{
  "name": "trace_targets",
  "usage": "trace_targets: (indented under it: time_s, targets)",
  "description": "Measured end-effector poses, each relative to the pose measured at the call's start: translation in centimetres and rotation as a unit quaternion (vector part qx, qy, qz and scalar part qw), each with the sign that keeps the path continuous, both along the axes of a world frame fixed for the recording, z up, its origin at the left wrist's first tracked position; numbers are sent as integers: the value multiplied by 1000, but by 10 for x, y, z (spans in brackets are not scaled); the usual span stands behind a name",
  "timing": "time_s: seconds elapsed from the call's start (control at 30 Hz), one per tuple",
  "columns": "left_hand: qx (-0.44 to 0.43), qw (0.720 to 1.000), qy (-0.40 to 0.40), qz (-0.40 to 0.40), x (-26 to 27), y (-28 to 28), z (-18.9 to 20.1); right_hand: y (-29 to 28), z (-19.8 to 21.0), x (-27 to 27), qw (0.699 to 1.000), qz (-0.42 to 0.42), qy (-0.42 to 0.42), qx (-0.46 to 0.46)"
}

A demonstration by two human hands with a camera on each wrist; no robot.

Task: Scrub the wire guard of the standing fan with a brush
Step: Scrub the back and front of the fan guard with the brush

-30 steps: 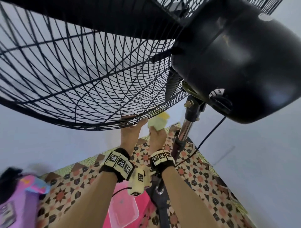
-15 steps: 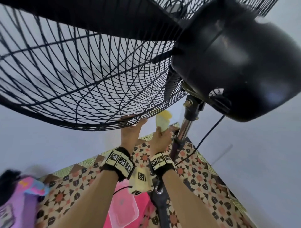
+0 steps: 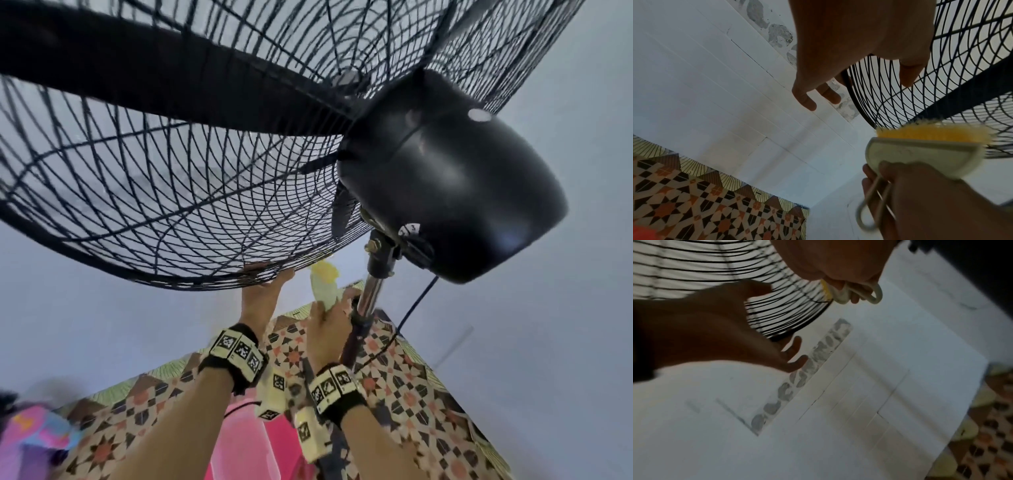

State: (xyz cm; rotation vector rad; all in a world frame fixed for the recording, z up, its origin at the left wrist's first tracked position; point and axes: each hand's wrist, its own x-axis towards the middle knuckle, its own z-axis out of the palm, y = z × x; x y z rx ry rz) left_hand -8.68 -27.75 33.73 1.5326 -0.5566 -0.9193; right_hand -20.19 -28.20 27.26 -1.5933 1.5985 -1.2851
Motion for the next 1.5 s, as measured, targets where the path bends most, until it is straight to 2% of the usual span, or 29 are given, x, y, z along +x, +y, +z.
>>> trace_targets:
  time_s: [0.1,0.2,0.3,0.37,0.4,0.5,0.53,0.6,0.63,0.7,0.77,0.83,0.9,0.97,1.07,1.17,1.37,1.43,1.5]
  targets:
    - [18,999,8,-46,6,-8,7,19,27,-10,988,63,143,13]
    - [81,991,11,-103,4,3,35,33,70,-16,980,103,168,40]
    - [130,964,124,-197,-7,39,75,49,113,-24,967,141,210,27]
    - [91,951,173,-240,-18,63,96,63,143,-25,962,169,213,30]
    - [70,953,173,-239,-27,73,107,73,159,-27,958,183,217,28]
    - [-22,967,124,-224,-52,99,149,103,220,-44,917,240,318,-24]
    - [-55,967,105,-224,-56,105,164,110,244,-54,907,258,326,-58]
    - [-94,970,53,-217,-61,115,199,117,288,-75,910,282,274,-130]
    - [-111,971,27,-210,-63,118,216,115,307,-87,921,262,227,-176]
    - [-144,969,-10,-202,-72,120,248,100,337,-112,938,166,154,-262]
    - [-166,970,-32,-176,-84,118,273,79,360,-139,939,50,151,-304]
    - [-178,971,-27,-155,-101,113,290,51,368,-164,954,26,190,-231]
    - [-181,972,-40,-142,-119,110,297,29,362,-182,974,109,189,-68]
    - [-175,975,-75,-111,-134,108,297,18,351,-192,975,182,119,38]
    - [-176,976,-101,-82,-148,107,296,13,346,-197,977,194,78,46]
    - [-163,981,-86,-59,-149,108,297,20,343,-191,978,188,49,79]
    - [-132,983,-89,-88,-139,115,309,41,331,-163,990,89,77,73]
    - [-142,980,-111,-87,-143,118,314,50,330,-155,988,88,103,75]
    - [-135,972,-170,-93,-148,117,316,57,331,-158,985,109,118,65]
